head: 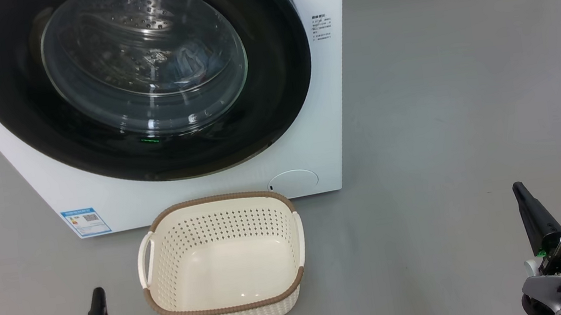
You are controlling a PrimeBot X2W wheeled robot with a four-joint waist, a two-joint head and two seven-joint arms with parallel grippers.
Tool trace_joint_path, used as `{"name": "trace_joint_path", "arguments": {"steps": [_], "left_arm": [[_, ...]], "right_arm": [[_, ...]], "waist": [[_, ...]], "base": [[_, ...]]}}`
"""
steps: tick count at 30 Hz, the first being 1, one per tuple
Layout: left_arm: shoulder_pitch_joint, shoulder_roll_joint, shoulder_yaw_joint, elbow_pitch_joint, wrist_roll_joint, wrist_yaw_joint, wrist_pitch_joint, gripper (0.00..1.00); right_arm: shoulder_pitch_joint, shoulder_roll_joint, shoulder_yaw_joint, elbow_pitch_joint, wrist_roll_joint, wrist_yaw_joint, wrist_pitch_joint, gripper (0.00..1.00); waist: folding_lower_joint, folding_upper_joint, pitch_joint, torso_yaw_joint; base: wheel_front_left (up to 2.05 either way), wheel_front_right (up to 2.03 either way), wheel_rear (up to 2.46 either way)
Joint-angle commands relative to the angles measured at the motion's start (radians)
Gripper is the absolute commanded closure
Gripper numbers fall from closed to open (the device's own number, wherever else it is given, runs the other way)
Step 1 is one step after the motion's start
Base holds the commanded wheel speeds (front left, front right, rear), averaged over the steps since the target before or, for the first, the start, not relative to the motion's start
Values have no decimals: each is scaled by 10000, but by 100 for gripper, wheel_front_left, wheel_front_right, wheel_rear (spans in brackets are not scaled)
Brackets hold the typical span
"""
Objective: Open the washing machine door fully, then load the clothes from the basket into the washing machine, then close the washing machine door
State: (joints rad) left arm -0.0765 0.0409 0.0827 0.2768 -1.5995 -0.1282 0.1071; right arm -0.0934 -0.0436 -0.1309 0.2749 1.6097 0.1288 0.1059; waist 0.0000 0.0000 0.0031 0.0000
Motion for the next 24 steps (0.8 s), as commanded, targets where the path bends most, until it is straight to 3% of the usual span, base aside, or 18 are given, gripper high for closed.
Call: {"name": "trace_joint_path", "arguments": {"steps": [1,24], "left_arm": [[-316,93,318,-316,-86,-25,67,100],[-316,93,315,-316,-88,-25,65,100]], "right_arm": [[-144,-80,180,-302,-3,19,65,100],[-145,-76,173,-301,-9,19,70,100]], "waist": [[0,0,0,0],[0,0,0,0]], "base": [[0,0,0],[0,0,0]]}}
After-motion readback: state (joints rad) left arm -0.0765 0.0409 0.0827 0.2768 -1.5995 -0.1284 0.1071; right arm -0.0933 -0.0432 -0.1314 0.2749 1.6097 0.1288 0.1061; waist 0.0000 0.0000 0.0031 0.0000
